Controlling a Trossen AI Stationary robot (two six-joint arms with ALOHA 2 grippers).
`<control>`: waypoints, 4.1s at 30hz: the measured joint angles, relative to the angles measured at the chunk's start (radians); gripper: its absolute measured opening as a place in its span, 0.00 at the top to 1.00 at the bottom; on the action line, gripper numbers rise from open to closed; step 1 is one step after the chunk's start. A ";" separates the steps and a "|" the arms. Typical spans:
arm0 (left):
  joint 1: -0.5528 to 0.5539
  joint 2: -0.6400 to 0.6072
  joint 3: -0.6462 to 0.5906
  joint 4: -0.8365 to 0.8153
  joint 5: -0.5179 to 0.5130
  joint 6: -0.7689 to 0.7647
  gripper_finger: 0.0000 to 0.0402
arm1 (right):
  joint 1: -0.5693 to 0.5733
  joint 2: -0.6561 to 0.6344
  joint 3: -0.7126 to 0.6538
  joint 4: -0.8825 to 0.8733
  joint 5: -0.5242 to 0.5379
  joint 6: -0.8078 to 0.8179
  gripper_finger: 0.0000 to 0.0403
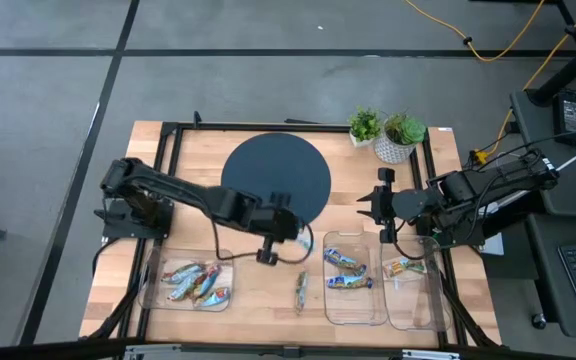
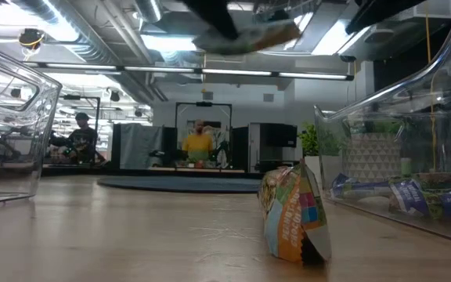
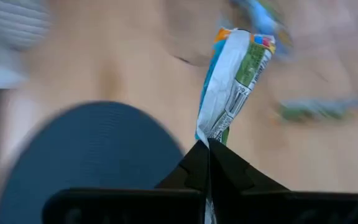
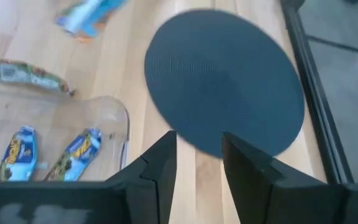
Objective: Pick and place Granola Bars by type
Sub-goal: Put the yellow granola bar into the right transparent bin
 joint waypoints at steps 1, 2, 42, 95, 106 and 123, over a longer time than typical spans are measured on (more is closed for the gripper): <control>0.002 -0.017 0.001 0.015 -0.045 -0.013 1.00 | -0.002 0.000 0.000 0.015 0.000 -0.012 0.68; 0.003 -0.034 0.001 0.022 -0.090 -0.026 1.00 | -0.006 0.000 0.000 0.031 0.001 -0.029 0.68; 0.014 -0.149 0.000 0.510 -0.718 0.200 1.00 | -0.380 0.086 0.000 0.814 -0.539 -0.135 0.17; -0.031 -0.259 0.000 0.291 -0.640 0.009 0.59 | -0.389 -0.038 0.000 0.636 -0.421 -0.295 0.87; -0.021 -0.250 0.000 0.221 -0.615 -0.035 0.57 | -0.256 -0.318 0.000 0.259 -0.390 -0.189 0.86; 0.018 -0.250 0.000 0.211 -0.506 -0.064 0.57 | -0.102 -0.437 0.101 -0.278 -0.432 0.248 0.89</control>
